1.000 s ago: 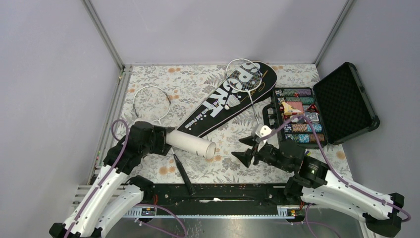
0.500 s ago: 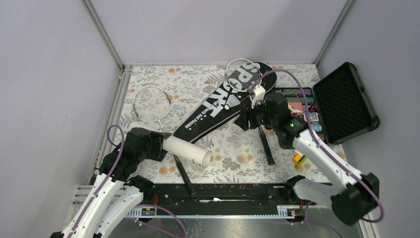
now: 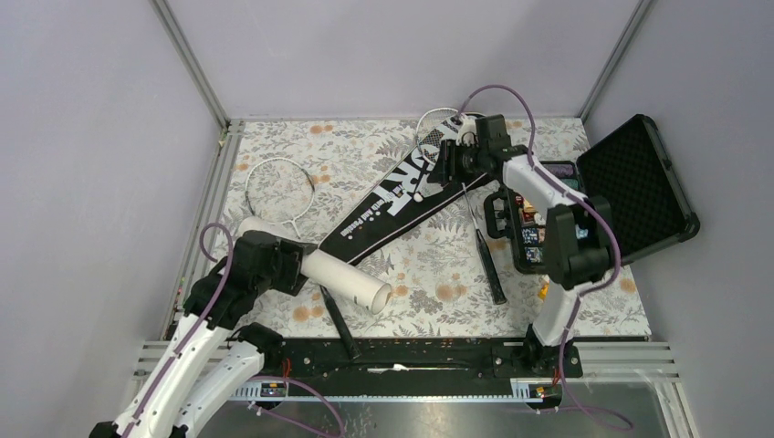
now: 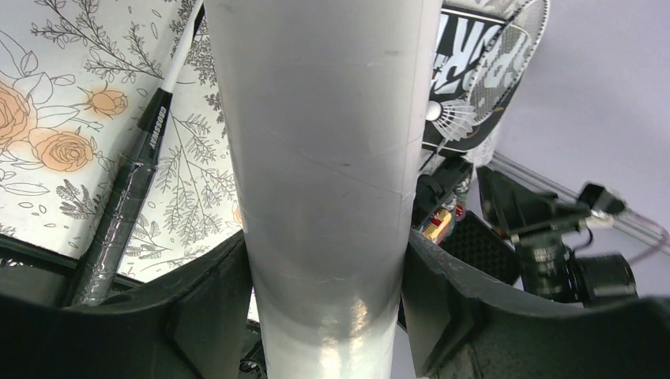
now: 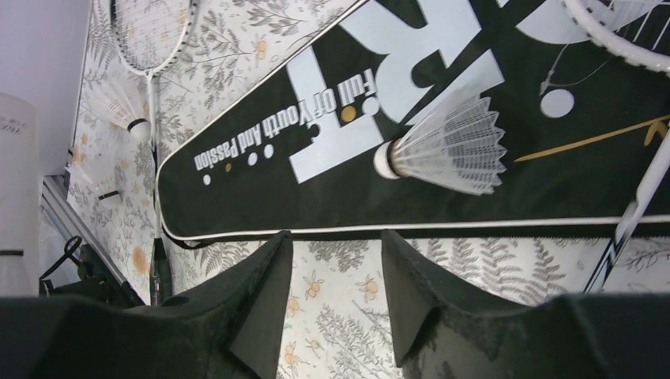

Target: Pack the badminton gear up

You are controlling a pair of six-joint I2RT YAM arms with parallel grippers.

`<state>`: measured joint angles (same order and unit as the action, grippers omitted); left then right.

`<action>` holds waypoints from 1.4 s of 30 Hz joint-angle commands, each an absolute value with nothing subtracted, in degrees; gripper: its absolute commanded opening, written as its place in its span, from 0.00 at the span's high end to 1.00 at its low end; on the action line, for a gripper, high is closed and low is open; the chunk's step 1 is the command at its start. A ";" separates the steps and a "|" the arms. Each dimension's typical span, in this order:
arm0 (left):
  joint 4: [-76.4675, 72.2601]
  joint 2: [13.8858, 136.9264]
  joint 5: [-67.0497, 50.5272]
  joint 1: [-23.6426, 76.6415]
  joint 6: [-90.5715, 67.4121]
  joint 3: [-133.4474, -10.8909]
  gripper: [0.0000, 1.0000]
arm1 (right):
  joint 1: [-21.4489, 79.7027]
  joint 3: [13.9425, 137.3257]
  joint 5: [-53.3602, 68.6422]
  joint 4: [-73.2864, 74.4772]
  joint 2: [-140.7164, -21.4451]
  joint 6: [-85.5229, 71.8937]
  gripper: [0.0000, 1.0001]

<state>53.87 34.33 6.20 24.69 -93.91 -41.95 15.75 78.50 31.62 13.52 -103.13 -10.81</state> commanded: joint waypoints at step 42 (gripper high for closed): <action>62.20 33.33 17.03 24.55 -101.57 -50.81 0.68 | 15.72 43.97 33.50 -10.51 -72.29 -22.49 1.00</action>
<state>63.46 32.77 14.66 24.69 -96.77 -49.52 13.85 55.31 37.17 3.68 -84.05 -15.57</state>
